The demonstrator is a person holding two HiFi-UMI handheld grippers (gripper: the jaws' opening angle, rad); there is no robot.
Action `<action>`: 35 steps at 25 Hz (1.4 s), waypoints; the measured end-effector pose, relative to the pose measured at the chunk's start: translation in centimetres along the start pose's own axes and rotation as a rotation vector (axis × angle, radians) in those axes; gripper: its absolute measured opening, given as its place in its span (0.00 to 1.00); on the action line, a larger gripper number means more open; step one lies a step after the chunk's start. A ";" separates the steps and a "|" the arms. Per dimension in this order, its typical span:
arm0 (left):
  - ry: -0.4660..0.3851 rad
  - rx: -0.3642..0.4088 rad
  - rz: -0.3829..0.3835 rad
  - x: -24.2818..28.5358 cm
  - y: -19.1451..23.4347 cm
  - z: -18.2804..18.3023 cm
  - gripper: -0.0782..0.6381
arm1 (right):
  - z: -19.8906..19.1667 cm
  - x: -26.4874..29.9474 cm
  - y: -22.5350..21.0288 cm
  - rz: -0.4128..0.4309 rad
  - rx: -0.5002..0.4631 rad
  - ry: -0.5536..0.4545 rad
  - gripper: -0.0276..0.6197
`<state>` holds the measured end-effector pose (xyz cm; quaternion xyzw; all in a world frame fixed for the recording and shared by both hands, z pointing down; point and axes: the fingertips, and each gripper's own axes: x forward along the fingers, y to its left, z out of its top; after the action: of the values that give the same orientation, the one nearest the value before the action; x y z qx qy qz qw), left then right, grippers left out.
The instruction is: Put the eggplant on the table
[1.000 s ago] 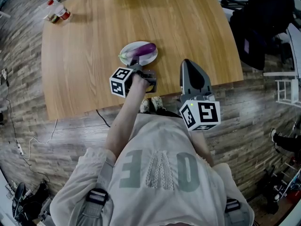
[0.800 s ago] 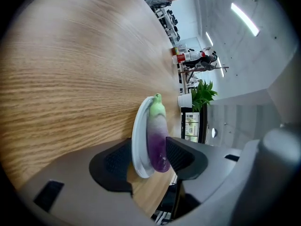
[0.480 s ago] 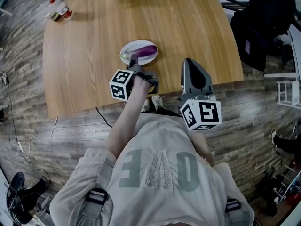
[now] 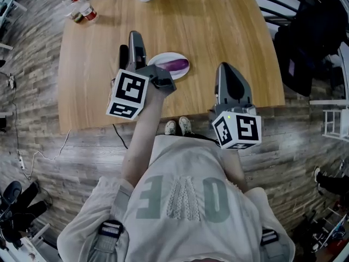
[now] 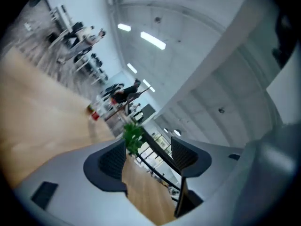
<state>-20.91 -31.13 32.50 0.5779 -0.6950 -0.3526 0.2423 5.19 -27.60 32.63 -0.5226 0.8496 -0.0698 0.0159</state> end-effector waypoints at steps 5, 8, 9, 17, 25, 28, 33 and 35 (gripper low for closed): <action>-0.253 0.553 -0.161 -2.9 -9.2 8.4 0.51 | 2.6 2.1 0.6 0.011 -0.020 0.024 0.07; -0.397 0.862 -0.233 -5.5 -14.6 11.0 0.51 | 4.7 2.8 1.6 0.037 -0.066 0.011 0.07; -0.425 0.932 -0.247 -6.1 -15.7 11.3 0.51 | 5.5 2.9 2.2 0.055 -0.088 -0.010 0.07; -0.299 1.434 -0.370 -7.6 -17.8 7.7 0.25 | 8.8 2.8 7.7 0.191 -0.263 -0.130 0.07; -0.170 1.320 -0.494 -8.1 -17.1 7.6 0.13 | 8.6 2.8 10.3 0.278 -0.259 -0.157 0.07; -0.246 1.215 -0.539 -8.7 -17.7 8.1 0.12 | 8.6 2.8 10.4 0.279 -0.239 -0.164 0.07; -0.240 0.974 -0.537 -8.6 -17.2 8.3 0.12 | 8.6 2.7 10.1 0.248 -0.246 -0.172 0.07; -0.270 0.969 -0.502 -8.8 -16.8 8.4 0.12 | 8.4 2.7 10.1 0.261 -0.217 -0.172 0.07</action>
<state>-14.65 -22.25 14.83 0.7206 -0.6434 -0.1110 -0.2333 -4.14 -26.34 23.03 -0.4105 0.9083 0.0698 0.0409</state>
